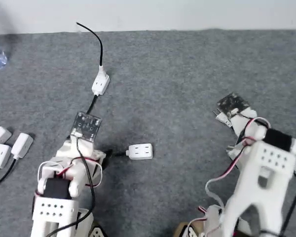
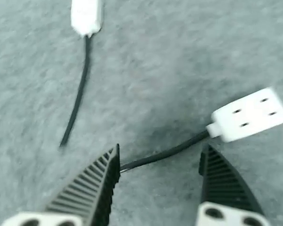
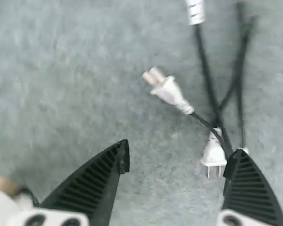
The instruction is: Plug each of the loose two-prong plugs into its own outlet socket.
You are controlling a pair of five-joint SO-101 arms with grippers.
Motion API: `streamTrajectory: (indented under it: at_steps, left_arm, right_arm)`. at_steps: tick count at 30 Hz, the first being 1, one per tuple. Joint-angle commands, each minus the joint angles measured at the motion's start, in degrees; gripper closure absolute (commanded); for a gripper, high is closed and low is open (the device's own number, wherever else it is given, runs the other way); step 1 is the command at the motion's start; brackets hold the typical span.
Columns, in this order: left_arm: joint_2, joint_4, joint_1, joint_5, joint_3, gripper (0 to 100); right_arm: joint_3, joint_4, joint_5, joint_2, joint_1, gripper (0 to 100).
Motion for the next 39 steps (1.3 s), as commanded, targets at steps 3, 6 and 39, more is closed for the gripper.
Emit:
streamTrajectory:
  at_steps: [3, 6, 39]
  left_arm:
    - [-2.9, -4.9, -1.1, -0.7, 4.3, 74]
    - [-2.9, -4.9, -1.2, -0.9, 5.7, 74]
    - [-3.3, -4.9, -0.9, -3.0, 8.2, 74]
  right_arm:
    - [-1.1, -0.4, 26.5, 5.2, 1.9, 68.6]
    - [0.2, -1.7, 35.3, 6.2, 2.3, 68.6]
    - [3.4, -26.9, 41.4, 27.2, 3.6, 99.1]
